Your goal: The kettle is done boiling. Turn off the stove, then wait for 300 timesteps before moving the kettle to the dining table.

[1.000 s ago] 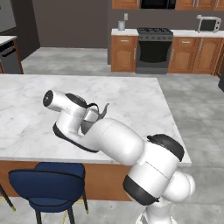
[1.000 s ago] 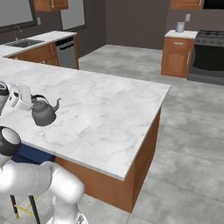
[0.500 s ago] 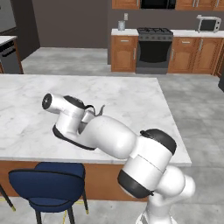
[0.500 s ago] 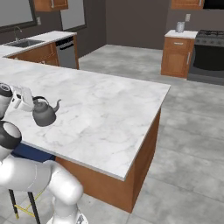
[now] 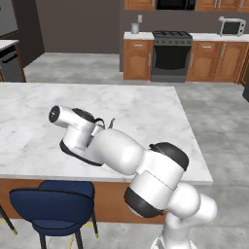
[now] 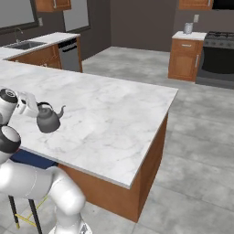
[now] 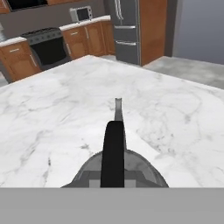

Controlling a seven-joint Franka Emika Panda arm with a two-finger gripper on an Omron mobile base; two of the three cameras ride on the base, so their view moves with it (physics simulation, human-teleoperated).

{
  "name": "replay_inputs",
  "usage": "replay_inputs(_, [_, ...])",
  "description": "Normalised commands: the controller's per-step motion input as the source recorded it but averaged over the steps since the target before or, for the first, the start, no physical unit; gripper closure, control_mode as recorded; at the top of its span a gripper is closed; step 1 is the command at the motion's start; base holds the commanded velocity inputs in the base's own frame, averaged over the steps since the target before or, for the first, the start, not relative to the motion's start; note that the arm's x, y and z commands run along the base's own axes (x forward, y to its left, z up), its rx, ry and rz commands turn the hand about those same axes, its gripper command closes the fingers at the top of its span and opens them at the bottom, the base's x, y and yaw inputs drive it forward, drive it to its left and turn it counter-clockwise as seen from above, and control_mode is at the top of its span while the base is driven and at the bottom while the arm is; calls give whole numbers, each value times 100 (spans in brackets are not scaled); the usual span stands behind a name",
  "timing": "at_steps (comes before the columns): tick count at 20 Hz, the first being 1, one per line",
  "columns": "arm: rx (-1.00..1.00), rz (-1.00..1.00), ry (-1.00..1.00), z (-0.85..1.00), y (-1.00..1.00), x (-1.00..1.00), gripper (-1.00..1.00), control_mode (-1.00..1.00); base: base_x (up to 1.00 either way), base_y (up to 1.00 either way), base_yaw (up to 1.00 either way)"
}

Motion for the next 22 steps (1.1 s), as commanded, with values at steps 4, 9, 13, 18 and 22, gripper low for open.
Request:
replay_inputs(4, [0, 1, 0, -20, 3, 25, 100, -100, 0, 0, 0])
replay_inputs(9, [0, 1, 0, -20, 5, 19, 100, -100, 0, 0, 0])
replay_inputs(13, [0, 1, 0, -21, 9, 14, 100, -100, 0, 0, 0])
replay_inputs(18, [0, 1, 0, -20, 9, 11, 100, -100, 0, 0, 0])
replay_inputs(22, [0, 1, 0, -13, 8, 14, 100, -100, 0, 0, 0])
